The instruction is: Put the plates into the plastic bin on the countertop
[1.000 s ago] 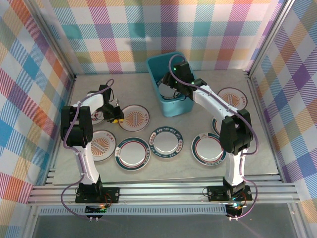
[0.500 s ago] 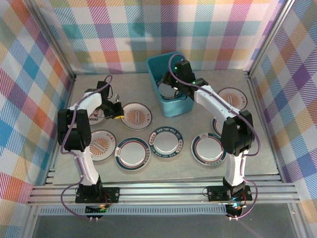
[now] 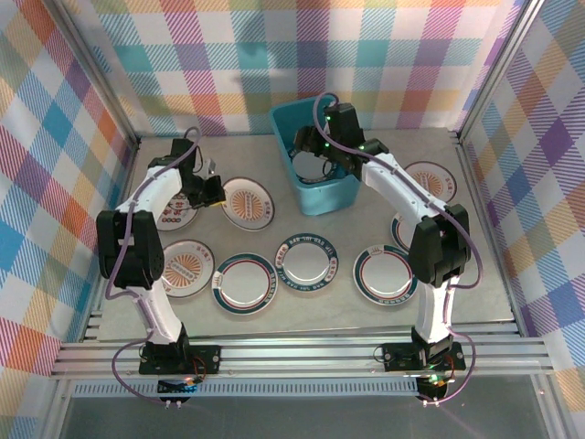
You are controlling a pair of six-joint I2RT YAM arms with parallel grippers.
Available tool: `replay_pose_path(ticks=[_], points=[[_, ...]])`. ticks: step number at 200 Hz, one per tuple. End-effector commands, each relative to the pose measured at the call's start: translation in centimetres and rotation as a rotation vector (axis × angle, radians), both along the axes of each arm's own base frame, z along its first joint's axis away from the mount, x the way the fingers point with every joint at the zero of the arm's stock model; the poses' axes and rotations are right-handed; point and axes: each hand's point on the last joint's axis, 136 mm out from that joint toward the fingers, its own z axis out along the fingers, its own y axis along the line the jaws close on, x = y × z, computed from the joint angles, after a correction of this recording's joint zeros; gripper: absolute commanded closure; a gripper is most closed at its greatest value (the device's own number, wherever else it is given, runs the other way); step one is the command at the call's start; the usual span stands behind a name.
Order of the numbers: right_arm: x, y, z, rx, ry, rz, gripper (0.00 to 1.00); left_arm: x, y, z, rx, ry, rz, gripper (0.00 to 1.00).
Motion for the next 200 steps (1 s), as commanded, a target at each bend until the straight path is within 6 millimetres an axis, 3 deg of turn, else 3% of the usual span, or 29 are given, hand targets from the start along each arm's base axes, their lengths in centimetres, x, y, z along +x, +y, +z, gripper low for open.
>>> replay_pose_path(ticks=[1, 71, 120, 164, 200], points=[[0.0, 0.6, 1.2, 0.009, -0.030, 0.080, 0.35, 2.5, -0.4, 6.0, -0.060, -0.191, 0.020, 1.00], [-0.7, 1.9, 3.2, 0.080, -0.044, 0.249, 0.36, 5.2, 0.5, 16.2, -0.100, -0.462, 0.070, 1.00], [-1.2, 3.0, 5.0, 0.116, -0.051, 0.346, 0.39, 6.2, -1.5, 22.0, -0.272, -0.591, 0.039, 1.00], [-1.3, 4.0, 5.9, 0.183, -0.025, 0.390, 0.41, 6.2, -4.1, 24.2, -0.413, -0.632, -0.047, 1.00], [-0.5, 3.5, 5.4, 0.176, 0.000, 0.341, 0.47, 6.1, -5.6, 25.8, -0.459, -0.674, -0.096, 1.00]])
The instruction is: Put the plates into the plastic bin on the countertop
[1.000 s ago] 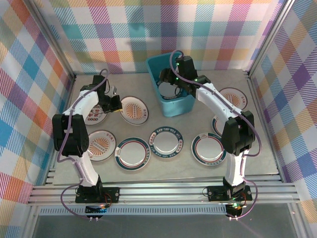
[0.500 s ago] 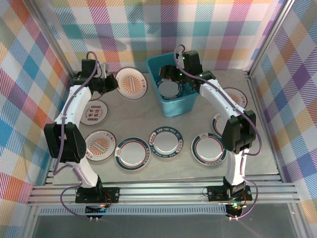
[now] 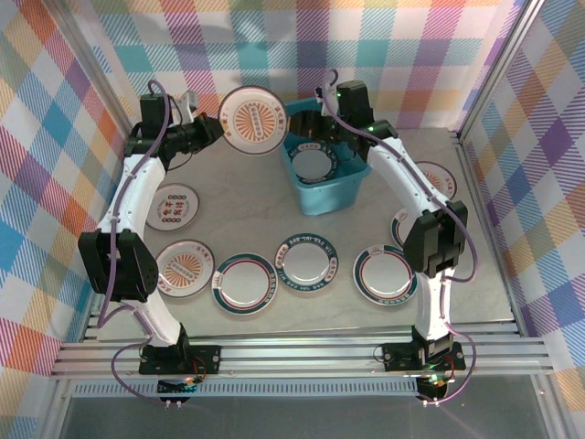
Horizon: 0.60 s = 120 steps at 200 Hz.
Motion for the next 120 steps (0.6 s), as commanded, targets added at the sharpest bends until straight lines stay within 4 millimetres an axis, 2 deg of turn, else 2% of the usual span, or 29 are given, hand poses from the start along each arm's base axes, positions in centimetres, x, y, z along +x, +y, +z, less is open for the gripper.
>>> replay_pose_path(ticks=[1, 63, 120], points=[[0.4, -0.3, 0.2, 0.015, 0.024, -0.004, 0.48, -0.5, -1.9, 5.5, -0.064, -0.154, -0.082, 1.00], [1.3, -0.2, -0.2, 0.062, 0.057, -0.035, 0.59, -0.1, -3.8, 5.5, -0.078, -0.158, -0.131, 1.00], [2.0, 0.4, -0.4, 0.157, 0.109, -0.053, 0.79, 0.8, -4.5, 5.3, -0.080, -0.153, -0.146, 1.00]])
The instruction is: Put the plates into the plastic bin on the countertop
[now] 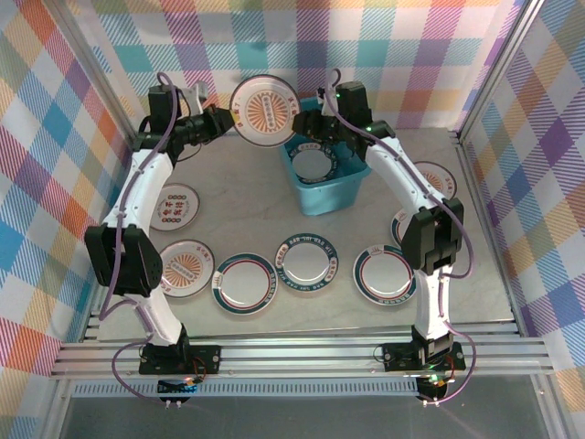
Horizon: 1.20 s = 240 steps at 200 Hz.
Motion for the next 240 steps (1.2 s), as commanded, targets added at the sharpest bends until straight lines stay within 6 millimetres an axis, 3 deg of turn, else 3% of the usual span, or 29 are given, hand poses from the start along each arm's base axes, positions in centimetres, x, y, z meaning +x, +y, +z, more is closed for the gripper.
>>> replay_pose_path(ticks=[1, 25, 46, 71, 91, 120, 164, 199, 240], points=[[0.9, 0.3, 0.1, 0.070, 0.023, -0.012, 0.80, -0.2, -1.4, 3.5, -0.038, -0.099, -0.065, 1.00], [1.2, 0.2, -0.3, 0.091, 0.052, -0.037, 0.94, 0.2, -1.5, 3.4, -0.037, -0.098, -0.065, 1.00], [1.4, 0.1, -0.2, 0.121, 0.065, -0.067, 0.99, 0.7, -1.7, 3.3, -0.035, -0.091, -0.064, 1.00], [1.8, -0.5, 0.1, 0.159, 0.082, -0.132, 1.00, 1.4, -2.0, 3.2, -0.037, -0.092, -0.066, 0.81], [2.1, -1.3, 0.1, 0.189, 0.094, -0.198, 1.00, 2.0, -1.9, 3.6, -0.034, -0.106, -0.059, 0.50], [2.4, -3.6, 0.7, 0.202, 0.058, -0.343, 1.00, 3.1, -1.1, 4.3, -0.014, -0.136, -0.010, 0.33], [1.8, -7.7, -0.3, 0.199, 0.083, -0.615, 1.00, 5.0, 2.0, 3.9, -0.004, -0.138, 0.092, 0.29], [1.6, -8.6, -2.3, 0.220, 0.120, -0.752, 1.00, 5.9, 3.4, 2.1, -0.008, -0.099, 0.119, 0.29], [1.9, -9.5, -4.1, 0.189, 0.170, -0.898, 1.00, 6.3, 4.7, -1.5, 0.034, -0.027, 0.151, 0.29]])
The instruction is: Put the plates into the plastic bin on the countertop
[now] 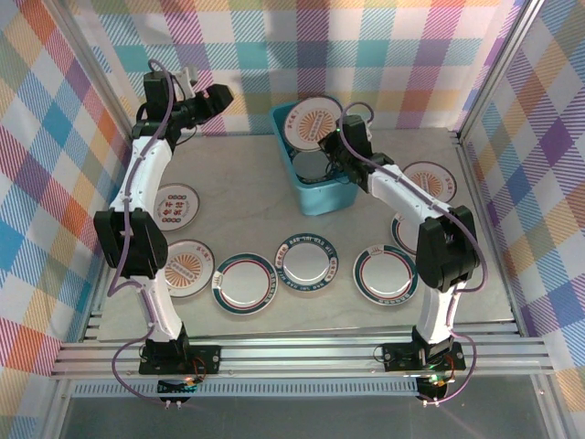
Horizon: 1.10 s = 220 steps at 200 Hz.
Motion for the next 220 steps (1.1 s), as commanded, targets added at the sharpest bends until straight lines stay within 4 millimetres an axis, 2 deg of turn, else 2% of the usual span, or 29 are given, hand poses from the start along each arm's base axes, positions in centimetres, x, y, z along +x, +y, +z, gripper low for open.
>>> replay_pose_path(ticks=[1, 9, 17, 39, 83, 138, 220], points=[[0.9, -1.1, 2.8, 0.041, -0.052, -0.137, 1.00, 0.3, 1.0, -2.3, 0.027, 0.039, 0.023, 0.28], [0.9, -1.1, 2.2, 0.041, -0.029, -0.157, 1.00, 0.4, 1.4, -2.8, 0.037, 0.044, 0.035, 0.28], [0.9, -1.2, 1.7, 0.033, 0.007, -0.179, 1.00, 0.0, 1.7, -4.1, 0.043, 0.094, 0.046, 0.28], [0.6, -1.4, 0.7, 0.005, 0.060, -0.235, 1.00, 0.0, 2.2, -5.2, 0.043, 0.124, 0.065, 0.28], [1.1, -0.5, -0.9, 0.010, 0.126, -0.250, 1.00, -0.1, 2.8, -6.0, 0.063, 0.149, 0.075, 0.28], [1.8, 0.7, -4.0, 0.016, 0.222, -0.287, 1.00, -0.1, 3.7, -7.1, 0.073, 0.171, 0.081, 0.28], [2.8, 2.7, -6.8, 0.049, 0.296, -0.345, 1.00, -0.2, 5.7, -7.8, 0.089, 0.186, 0.109, 0.28]])
